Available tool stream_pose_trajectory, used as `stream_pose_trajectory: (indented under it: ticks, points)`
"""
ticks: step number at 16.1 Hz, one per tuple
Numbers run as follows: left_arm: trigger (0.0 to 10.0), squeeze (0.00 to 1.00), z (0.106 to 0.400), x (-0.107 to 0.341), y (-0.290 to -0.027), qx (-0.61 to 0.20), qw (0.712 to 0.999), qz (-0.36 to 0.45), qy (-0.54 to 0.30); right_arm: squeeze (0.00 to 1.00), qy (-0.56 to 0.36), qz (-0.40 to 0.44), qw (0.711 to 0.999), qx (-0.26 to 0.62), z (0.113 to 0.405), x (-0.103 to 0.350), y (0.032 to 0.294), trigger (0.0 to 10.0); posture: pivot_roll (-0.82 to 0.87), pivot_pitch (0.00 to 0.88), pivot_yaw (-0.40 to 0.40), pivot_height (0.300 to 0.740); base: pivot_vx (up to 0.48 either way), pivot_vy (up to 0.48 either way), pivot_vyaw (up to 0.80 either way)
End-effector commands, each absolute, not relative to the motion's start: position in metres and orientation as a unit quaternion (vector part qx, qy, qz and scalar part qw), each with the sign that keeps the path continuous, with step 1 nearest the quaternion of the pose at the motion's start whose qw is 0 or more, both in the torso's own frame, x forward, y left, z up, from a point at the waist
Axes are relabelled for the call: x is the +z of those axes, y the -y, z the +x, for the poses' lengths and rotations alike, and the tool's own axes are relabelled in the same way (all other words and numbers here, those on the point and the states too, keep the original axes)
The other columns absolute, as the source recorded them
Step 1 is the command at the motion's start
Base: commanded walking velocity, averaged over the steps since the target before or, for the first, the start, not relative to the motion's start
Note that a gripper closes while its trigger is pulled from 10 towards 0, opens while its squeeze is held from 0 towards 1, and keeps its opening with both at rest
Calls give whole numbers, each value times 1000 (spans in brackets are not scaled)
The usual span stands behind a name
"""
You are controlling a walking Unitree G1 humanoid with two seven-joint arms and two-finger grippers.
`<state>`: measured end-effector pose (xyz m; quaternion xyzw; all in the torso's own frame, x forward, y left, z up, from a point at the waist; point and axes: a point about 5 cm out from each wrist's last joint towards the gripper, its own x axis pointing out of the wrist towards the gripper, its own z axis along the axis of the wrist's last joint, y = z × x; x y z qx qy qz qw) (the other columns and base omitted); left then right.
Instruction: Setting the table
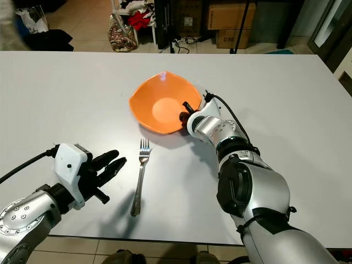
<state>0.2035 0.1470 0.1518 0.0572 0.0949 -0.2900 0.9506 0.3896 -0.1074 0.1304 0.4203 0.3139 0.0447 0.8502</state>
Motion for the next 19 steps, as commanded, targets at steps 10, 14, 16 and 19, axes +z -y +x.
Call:
stream_pose_trajectory:
  ticks: [10,14,16,19]
  points:
    - [10000,0,212,168,-142,-298,954,9,-46,1000,-306,442,842,53,395,146,105,10000,-71,68,68,740,0,0,0]
    - [10000,0,217,168,-142,-292,956,11,-39,1000,-313,453,832,74,394,149,116,10000,-85,38,62,740,0,0,0]
    - [10000,0,218,169,-142,-289,957,9,-34,996,-316,469,820,88,393,152,124,10000,-87,27,59,740,0,0,0]
    - [10000,0,215,169,-142,-286,958,1,-30,0,-325,493,800,108,387,156,150,10000,-97,10,57,740,0,0,0]
